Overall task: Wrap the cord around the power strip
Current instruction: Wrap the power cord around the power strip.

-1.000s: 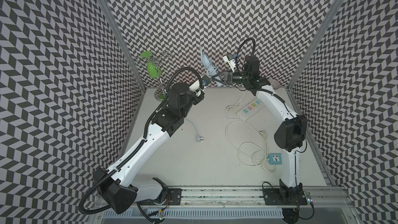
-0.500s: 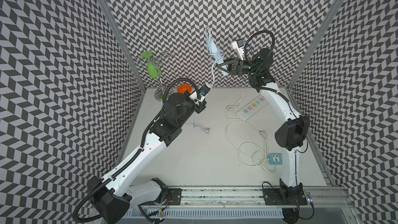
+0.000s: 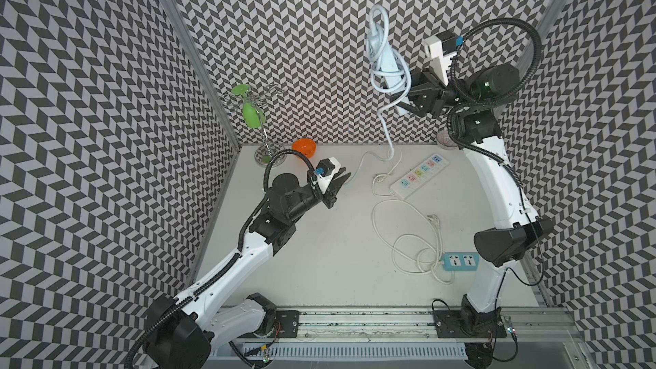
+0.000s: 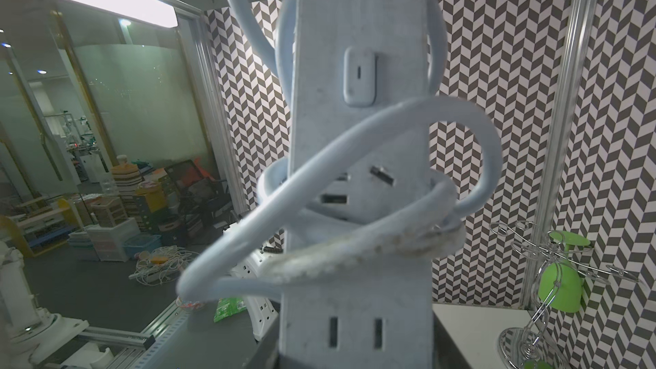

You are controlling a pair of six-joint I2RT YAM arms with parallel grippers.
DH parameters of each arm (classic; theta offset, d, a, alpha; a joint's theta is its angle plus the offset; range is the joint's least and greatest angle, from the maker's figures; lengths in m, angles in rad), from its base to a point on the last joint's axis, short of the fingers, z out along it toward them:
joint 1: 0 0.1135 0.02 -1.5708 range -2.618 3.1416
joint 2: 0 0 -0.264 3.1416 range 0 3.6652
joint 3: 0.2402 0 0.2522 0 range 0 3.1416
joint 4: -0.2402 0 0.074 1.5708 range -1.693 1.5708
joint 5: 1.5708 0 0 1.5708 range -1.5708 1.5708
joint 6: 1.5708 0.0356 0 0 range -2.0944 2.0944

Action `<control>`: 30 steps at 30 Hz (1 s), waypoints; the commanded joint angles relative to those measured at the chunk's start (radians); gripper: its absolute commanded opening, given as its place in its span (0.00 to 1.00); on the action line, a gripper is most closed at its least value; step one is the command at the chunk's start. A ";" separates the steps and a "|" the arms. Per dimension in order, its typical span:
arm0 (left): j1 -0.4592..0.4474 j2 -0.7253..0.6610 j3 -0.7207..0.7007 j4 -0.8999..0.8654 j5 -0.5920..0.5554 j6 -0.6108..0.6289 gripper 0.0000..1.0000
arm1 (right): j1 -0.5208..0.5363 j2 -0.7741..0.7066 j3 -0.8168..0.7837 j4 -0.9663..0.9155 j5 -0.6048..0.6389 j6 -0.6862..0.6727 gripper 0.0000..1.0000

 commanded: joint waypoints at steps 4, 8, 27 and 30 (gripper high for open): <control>-0.022 -0.005 -0.078 0.242 0.098 -0.104 0.26 | -0.027 -0.019 0.014 0.073 0.009 0.085 0.00; -0.046 0.041 -0.071 0.300 0.099 -0.098 0.30 | -0.038 -0.016 0.016 0.129 0.011 0.156 0.00; -0.168 0.258 -0.030 0.525 0.205 -0.165 0.55 | -0.046 -0.073 -0.019 0.145 0.004 0.174 0.00; -0.172 0.298 -0.009 0.547 0.221 -0.175 0.56 | -0.046 -0.074 -0.016 0.151 0.006 0.179 0.00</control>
